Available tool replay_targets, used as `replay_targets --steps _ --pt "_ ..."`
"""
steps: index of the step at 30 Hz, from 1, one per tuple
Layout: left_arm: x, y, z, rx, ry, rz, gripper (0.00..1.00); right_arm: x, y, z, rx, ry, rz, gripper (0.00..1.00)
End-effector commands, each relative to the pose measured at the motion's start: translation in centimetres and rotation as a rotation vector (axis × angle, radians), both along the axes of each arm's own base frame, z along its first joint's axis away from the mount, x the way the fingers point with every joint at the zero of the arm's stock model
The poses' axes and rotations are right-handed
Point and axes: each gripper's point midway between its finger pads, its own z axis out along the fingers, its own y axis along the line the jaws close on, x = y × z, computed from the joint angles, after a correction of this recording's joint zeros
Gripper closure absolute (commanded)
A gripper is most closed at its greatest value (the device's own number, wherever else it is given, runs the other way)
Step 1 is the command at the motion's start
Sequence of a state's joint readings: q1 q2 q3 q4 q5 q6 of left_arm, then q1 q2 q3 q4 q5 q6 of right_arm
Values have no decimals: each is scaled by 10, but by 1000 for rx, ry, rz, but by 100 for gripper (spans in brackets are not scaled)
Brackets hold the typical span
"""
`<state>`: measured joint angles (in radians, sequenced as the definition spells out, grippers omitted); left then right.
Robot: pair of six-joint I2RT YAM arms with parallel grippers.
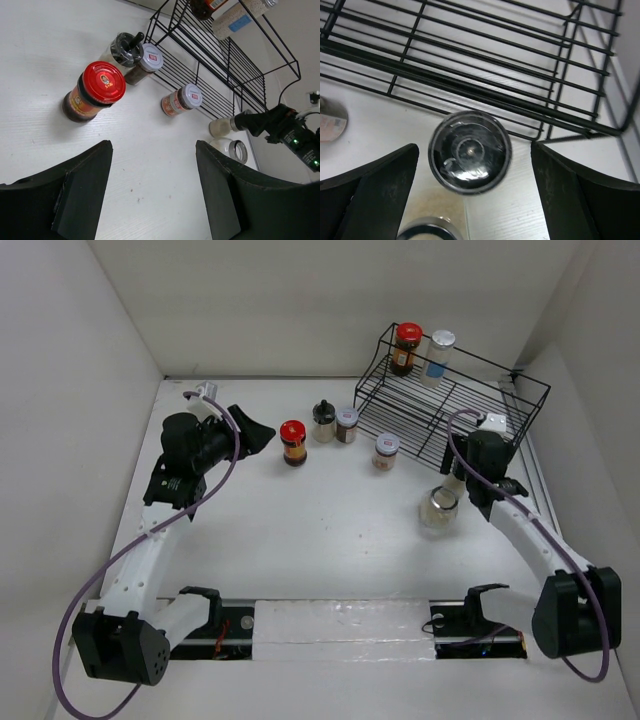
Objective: Organize the condiment bottles
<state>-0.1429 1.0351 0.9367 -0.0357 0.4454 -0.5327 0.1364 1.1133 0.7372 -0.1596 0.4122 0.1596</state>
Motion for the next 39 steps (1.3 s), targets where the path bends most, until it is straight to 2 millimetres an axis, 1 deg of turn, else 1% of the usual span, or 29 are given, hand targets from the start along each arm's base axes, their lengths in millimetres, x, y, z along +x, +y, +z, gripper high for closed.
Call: replay_targets --steps 1,3,5,6,10,11,12,13,14,15,16,18,19,22,23,24,26,27,29,30,31,32,33,34,35,36,37,38,39 --pt "0 -5 25 -11 -77 -32 37 30 15 20 29 -66 86 1" --pt "0 -5 25 -11 -77 -32 37 39 14 12 41 -44 80 1" --pt "0 -5 25 -11 -77 -32 37 43 11 3 28 -16 61 1" --pt "2 -5 22 -10 -68 -32 37 44 10 5 24 -27 53 1" --pt "2 -8 22 -15 -68 -55 37 45 2 -2 28 -36 -14 10" --pt "2 -9 24 -16 -78 -55 37 42 2 -10 16 -17 -21 16" --pt "2 -9 24 -16 -78 -55 37 42 -2 -7 10 -31 -50 24" --pt "2 -9 24 -16 -78 -55 37 43 -2 -11 9 -22 -50 27" --pt "2 -9 24 -16 -78 -55 37 43 3 -11 9 -22 -36 27" --pt "1 -11 26 -21 -86 -68 37 40 1 -11 -13 -16 -59 31" --pt "1 -11 26 -28 -81 -66 37 39 11 -5 -21 -32 -40 33" --pt "-1 -10 25 -28 -81 -66 37 33 20 7 -32 -63 -31 34" --pt "-1 -10 25 -28 -81 -66 37 27 30 7 -39 -59 5 34" --pt "0 -9 27 -19 -87 -59 37 13 47 40 -26 -125 64 34" --pt "0 -9 27 -19 -87 -59 37 10 61 54 -11 -164 105 34" --pt "0 -10 29 -22 -97 -68 37 6 68 86 18 -246 124 36" --pt "0 -10 29 -22 -97 -68 37 2 91 126 50 -360 217 39" --pt "0 -10 29 -22 -97 -68 37 0 98 165 83 -480 241 39" --pt "0 -10 29 -22 -97 -68 37 0 108 199 77 -567 282 39" --pt "0 -10 29 -22 -97 -68 37 3 108 213 73 -601 283 39" --pt "-2 -9 28 -20 -99 -59 37 12 108 234 58 -626 274 39" --pt "-1 -7 28 -18 -99 -50 37 18 106 244 45 -638 274 39" --pt "-1 -7 28 -18 -99 -50 37 27 94 254 21 -648 247 38" --pt "-1 -7 28 -18 -99 -50 37 40 90 272 8 -668 238 38" --pt "-1 -7 28 -18 -99 -50 37 48 85 282 5 -682 237 38" --pt "-3 -7 32 -19 -110 -50 37 57 86 289 4 -685 273 38" --pt "-3 -7 32 -19 -110 -50 37 67 67 296 -13 -692 233 38" --pt "-5 -7 35 -20 -119 -50 37 83 63 306 -19 -702 222 38" --pt "-4 -5 32 -17 -110 -40 37 92 59 308 -33 -689 233 38"
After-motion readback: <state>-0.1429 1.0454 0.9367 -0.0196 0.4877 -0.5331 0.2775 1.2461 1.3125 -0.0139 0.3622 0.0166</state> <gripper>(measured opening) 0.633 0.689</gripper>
